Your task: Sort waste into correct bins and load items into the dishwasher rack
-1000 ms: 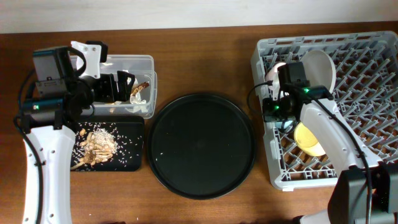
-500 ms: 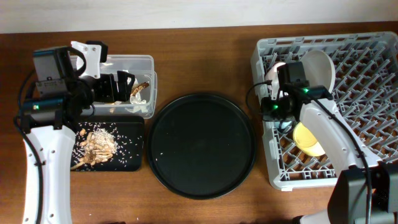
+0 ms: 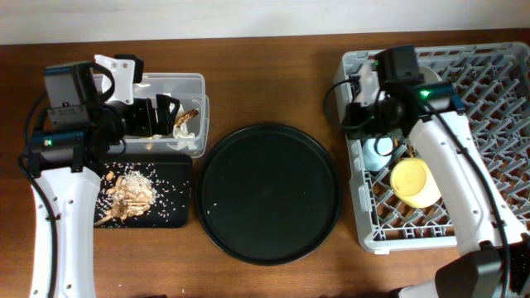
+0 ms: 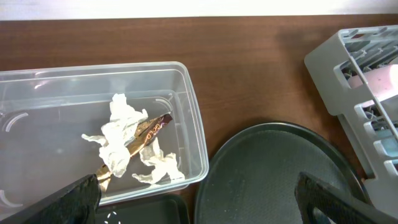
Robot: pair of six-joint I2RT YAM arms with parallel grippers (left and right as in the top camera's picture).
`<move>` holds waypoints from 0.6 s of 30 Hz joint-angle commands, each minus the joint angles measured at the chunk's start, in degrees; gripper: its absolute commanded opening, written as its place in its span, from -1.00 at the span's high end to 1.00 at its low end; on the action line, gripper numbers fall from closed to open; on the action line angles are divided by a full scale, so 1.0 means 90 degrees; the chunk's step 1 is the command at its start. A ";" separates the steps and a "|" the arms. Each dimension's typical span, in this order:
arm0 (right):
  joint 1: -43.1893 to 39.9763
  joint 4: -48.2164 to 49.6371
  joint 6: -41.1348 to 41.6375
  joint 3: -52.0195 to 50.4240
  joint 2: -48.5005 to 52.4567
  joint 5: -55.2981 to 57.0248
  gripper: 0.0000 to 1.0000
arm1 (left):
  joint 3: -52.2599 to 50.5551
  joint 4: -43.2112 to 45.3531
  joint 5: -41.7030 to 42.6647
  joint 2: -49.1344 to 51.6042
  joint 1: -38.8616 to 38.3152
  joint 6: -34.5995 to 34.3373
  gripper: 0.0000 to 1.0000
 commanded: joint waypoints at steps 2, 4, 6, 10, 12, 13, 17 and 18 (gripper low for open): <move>0.0699 -0.0121 -0.0053 -0.0233 0.0015 -0.0197 0.92 | 0.0092 0.0010 -0.0002 -0.0036 0.0029 0.0075 -0.98; 0.0959 0.0100 0.0061 -0.0571 0.0034 -0.0100 0.92 | 0.0092 0.0010 0.0000 -0.0036 0.0029 0.0075 -0.98; 0.1256 0.0787 0.0432 -0.1263 0.0051 0.0430 0.92 | 0.0092 0.0010 -0.0002 -0.0036 0.0029 0.0075 -0.98; 0.1409 0.1996 0.0571 -0.2268 0.0051 0.0831 0.92 | 0.0092 0.0010 -0.0002 -0.0036 0.0029 0.0075 -0.98; 0.1409 0.2684 0.0515 -0.2710 0.0051 0.0831 0.92 | 0.0092 0.0010 -0.0002 -0.0036 0.0029 0.0075 -0.98; 0.1409 0.2936 0.0498 -0.2878 0.0051 0.0831 0.92 | 0.0092 0.0010 0.0000 -0.0036 0.0029 0.0075 -0.98; 0.1409 0.3745 0.0500 -0.3330 0.0053 0.0884 0.92 | 0.0092 0.0010 0.0000 -0.0036 0.0029 0.0075 -0.98; 0.1409 0.3832 0.0500 -0.3366 0.0083 0.1032 0.92 | 0.0092 0.0010 -0.0002 -0.0036 0.0029 0.0075 -0.98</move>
